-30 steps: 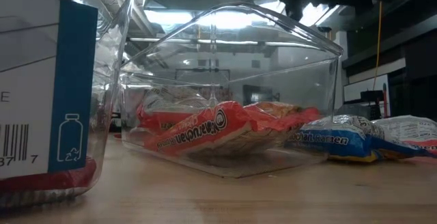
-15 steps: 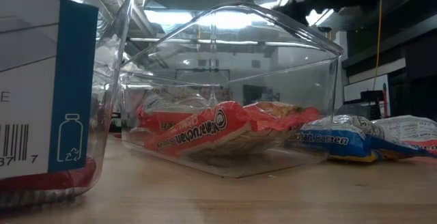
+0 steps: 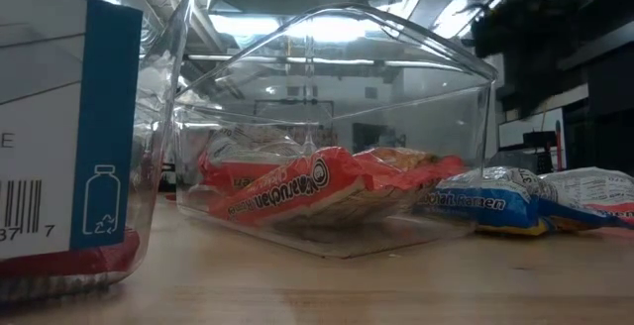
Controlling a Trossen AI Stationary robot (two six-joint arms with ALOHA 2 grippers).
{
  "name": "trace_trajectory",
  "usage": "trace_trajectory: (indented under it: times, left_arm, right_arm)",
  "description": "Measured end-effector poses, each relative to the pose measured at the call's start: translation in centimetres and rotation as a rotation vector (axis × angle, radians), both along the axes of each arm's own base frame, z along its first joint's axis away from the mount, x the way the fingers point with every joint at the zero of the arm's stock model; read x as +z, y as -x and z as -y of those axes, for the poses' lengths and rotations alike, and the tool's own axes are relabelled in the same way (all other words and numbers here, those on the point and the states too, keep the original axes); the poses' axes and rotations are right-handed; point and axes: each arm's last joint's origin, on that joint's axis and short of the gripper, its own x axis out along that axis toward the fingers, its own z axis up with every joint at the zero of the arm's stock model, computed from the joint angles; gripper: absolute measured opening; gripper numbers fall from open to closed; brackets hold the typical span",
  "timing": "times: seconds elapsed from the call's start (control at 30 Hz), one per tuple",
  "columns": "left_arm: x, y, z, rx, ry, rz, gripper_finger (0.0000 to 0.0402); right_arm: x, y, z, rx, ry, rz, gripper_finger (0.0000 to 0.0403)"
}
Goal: Sort Maruchan noodles
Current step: Put the orange noodle pack into the top transparent bin
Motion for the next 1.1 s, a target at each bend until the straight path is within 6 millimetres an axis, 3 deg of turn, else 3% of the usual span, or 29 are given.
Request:
trace_trajectory:
  times: [0.2,0.5,0.87,1.1]
  left_arm:
    - [-0.2,0.0,0.0,0.001,-0.013,-0.013,0.0172]
    - [-0.2,0.0,0.0,-0.005,-0.021,-0.021,0.0172]
    - [-0.3,0.0,0.0,-0.007,-0.026,-0.027,0.0172]
    - [-0.3,0.0,0.0,-0.006,-0.027,-0.028,0.0172]
  right_arm:
    - [-0.6,1.1,-0.7,-0.226,0.115,-0.181,0.0255]
    - [-1.2,0.9,-2.3,-0.220,0.162,-0.196,0.0291]
    - [-5.8,-0.2,-2.6,-0.197,0.102,-0.217,0.0322]
    - [-8.4,0.1,-2.6,-0.190,0.091,-0.272,0.0324]
